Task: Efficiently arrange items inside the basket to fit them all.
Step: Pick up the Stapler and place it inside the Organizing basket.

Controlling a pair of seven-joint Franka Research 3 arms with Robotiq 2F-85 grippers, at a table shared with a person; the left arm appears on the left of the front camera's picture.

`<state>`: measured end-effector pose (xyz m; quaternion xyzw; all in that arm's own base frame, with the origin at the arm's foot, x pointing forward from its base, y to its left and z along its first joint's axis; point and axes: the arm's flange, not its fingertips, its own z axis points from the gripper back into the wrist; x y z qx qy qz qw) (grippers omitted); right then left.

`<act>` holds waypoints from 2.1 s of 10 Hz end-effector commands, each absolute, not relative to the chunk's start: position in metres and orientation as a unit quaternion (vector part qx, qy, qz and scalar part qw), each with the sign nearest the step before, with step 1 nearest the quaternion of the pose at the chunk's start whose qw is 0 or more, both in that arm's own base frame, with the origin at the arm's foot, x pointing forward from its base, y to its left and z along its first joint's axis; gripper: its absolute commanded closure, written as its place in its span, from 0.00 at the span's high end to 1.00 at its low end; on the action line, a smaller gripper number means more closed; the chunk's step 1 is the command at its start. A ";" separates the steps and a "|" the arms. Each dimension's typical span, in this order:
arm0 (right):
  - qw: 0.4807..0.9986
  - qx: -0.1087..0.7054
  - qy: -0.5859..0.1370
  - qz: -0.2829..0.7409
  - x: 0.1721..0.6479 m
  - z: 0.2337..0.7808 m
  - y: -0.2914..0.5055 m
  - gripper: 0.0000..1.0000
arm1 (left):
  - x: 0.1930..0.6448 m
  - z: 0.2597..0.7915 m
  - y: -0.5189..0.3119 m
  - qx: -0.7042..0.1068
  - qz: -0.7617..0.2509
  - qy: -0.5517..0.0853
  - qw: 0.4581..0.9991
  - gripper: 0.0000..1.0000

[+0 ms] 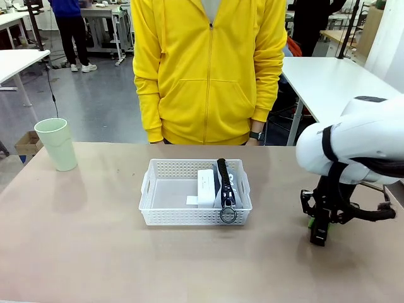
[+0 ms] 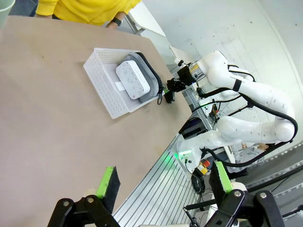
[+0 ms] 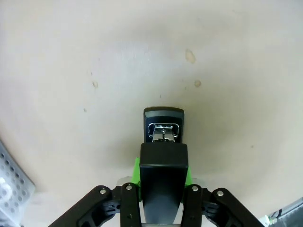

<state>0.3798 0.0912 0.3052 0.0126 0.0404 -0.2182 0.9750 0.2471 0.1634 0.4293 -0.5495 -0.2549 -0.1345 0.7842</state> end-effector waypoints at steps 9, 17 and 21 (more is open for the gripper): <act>0.975 0.139 -0.047 0.169 0.341 0.452 0.091 0.00 | 0.247 0.433 0.161 -0.557 -0.130 -0.262 0.778 1.00; 0.972 0.079 -0.060 0.211 0.355 0.484 0.128 0.37 | 0.247 0.433 0.161 -0.557 -0.130 -0.262 0.778 1.00; 0.926 0.004 -0.133 0.355 0.433 0.535 0.300 0.37 | 0.247 0.433 0.161 -0.557 -0.130 -0.262 0.778 1.00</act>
